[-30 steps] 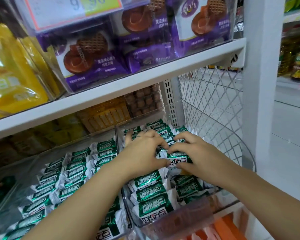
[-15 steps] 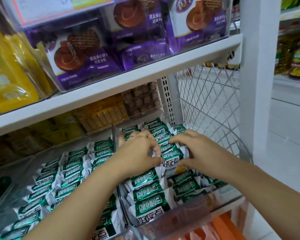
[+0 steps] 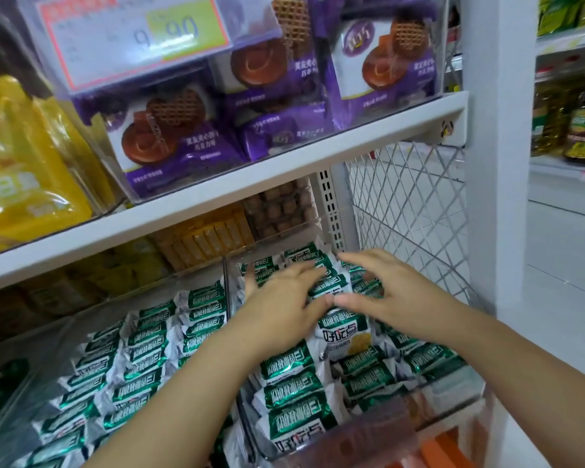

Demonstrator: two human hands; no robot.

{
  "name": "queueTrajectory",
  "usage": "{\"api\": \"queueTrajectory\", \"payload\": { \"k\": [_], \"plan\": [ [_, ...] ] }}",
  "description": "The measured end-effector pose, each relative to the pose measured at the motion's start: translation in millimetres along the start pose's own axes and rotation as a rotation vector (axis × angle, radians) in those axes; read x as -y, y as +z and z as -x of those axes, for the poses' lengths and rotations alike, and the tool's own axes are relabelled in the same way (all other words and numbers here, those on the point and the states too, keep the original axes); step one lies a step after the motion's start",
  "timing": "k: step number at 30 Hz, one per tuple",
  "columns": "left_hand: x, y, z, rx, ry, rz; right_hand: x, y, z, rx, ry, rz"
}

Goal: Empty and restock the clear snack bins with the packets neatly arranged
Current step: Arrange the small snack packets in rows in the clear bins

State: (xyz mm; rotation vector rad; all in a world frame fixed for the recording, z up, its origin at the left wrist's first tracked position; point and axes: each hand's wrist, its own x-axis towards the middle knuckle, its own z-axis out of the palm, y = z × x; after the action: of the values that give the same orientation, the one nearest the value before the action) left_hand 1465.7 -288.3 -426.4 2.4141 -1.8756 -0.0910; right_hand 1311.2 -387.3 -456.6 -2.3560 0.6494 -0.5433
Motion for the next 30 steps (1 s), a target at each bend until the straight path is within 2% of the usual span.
{"api": "queueTrajectory", "payload": {
  "k": [2, 5, 13, 17, 19, 21, 25, 28, 30],
  "plan": [
    [-1, 6, 0, 0.110, -0.001, -0.023, -1, 0, -15, -0.025, 0.078, -0.128],
    [0, 12, -3, 0.162, -0.022, -0.050, -6, 11, -37, 0.084, 0.175, -0.295],
    [2, 14, -3, 0.167, -0.044, -0.065, -14, 20, -40, 0.193, 0.174, -0.294],
    [0, 14, -3, 0.155, -0.053, -0.037, -5, 13, -54, 0.059, 0.129, -0.186],
    [0, 15, -2, 0.152, -0.062, -0.025, 3, 9, -65, 0.067, 0.173, -0.130],
    [0, 16, -2, 0.148, -0.070, -0.014, 8, 9, -73, 0.075, 0.286, -0.179],
    [0, 15, -1, 0.139, -0.081, 0.003, 4, 16, -73, 0.046, 0.249, -0.121],
    [-1, 14, -3, 0.131, -0.085, 0.010, 3, 17, -80, 0.007, 0.211, -0.156],
    [-1, 15, -3, 0.135, -0.088, 0.014, 4, 16, -84, -0.010, 0.249, -0.214]
  ]
}}
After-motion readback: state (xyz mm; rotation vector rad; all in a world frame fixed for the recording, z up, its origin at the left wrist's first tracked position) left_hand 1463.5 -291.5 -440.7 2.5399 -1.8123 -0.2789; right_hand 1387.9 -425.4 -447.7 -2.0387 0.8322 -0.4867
